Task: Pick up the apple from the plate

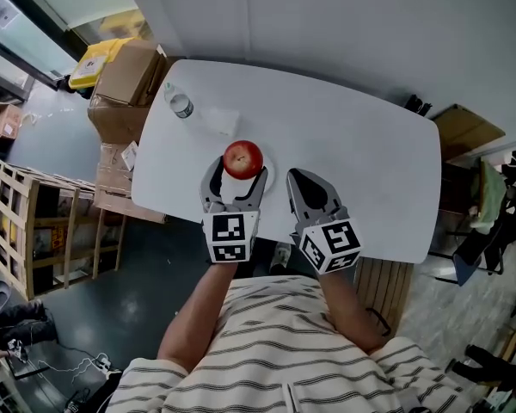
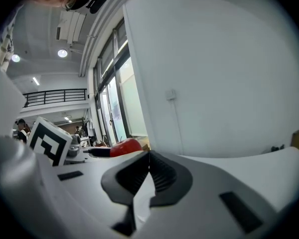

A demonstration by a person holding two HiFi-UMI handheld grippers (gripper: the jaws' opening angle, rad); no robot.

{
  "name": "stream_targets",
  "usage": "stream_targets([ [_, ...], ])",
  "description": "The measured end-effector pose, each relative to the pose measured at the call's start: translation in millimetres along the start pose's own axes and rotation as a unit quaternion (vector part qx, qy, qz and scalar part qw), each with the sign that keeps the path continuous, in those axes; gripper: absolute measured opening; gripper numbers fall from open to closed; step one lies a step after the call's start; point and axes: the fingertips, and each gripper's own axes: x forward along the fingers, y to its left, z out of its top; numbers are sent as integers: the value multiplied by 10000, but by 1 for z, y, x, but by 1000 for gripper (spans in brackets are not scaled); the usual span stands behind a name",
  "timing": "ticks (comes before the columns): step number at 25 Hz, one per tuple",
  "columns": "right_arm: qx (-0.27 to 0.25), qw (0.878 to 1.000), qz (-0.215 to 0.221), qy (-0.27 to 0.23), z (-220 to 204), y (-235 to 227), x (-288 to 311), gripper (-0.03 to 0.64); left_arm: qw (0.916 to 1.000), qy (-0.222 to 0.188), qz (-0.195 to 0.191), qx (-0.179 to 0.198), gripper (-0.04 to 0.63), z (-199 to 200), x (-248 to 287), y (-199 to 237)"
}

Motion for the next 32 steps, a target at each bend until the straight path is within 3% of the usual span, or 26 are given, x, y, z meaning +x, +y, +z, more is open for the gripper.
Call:
stream_targets([
  [32,-580,9960,-37,-675,75,42,-5,14,9950,-935,340,-83,373,90,-60,16],
])
